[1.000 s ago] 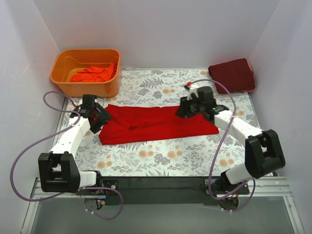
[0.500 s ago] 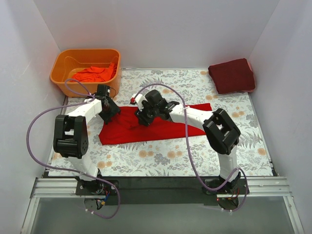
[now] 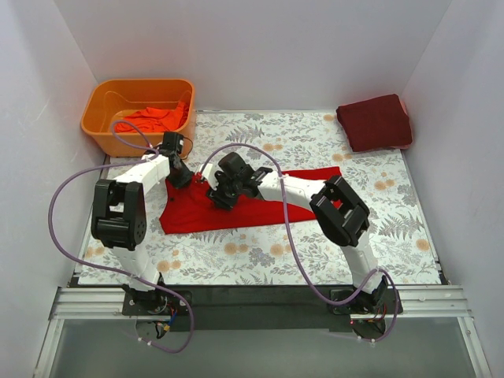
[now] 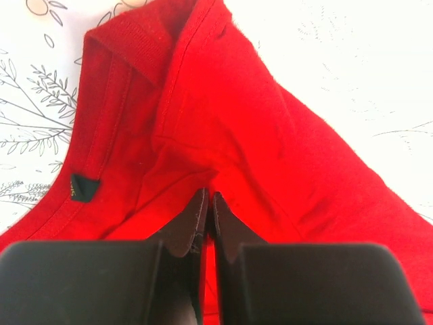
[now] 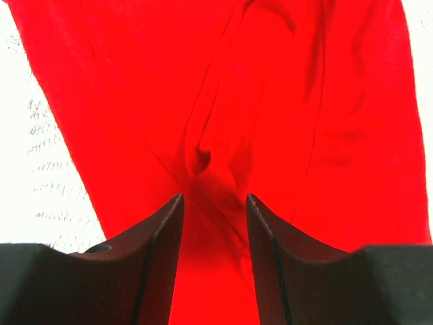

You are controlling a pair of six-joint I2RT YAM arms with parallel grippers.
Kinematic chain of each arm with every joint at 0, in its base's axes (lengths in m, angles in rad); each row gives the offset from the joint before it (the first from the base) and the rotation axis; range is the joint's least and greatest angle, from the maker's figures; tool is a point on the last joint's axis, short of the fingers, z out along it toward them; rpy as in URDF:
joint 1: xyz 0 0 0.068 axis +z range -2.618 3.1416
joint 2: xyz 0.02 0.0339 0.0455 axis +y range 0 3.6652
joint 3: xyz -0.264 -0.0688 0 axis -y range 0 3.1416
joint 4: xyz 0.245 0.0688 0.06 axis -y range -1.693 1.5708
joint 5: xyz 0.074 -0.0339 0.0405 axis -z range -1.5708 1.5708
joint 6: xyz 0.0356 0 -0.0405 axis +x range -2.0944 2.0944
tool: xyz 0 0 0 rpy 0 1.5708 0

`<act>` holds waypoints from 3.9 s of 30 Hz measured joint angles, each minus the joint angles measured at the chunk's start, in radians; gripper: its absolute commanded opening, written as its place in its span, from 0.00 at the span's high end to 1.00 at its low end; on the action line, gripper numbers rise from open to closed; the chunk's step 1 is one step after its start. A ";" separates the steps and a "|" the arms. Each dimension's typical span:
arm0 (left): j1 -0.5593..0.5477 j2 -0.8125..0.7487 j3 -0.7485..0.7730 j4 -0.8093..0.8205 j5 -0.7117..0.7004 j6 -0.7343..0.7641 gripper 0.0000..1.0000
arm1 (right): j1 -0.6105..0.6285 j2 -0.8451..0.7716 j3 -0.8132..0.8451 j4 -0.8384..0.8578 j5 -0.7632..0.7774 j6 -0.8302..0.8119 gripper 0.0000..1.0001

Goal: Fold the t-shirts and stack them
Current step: Fold the tshirt

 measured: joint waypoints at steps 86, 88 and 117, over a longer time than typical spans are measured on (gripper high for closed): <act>-0.102 0.069 0.020 -0.148 -0.048 0.031 0.32 | -0.298 -0.638 -0.778 -0.258 0.182 0.528 0.47; -0.104 0.132 0.100 -0.161 -0.055 0.060 0.30 | -0.213 -0.684 -0.813 -0.296 0.142 0.564 0.47; -0.166 -0.647 -0.093 0.002 0.062 0.147 0.19 | -0.208 0.098 0.112 -0.045 -0.224 0.505 0.58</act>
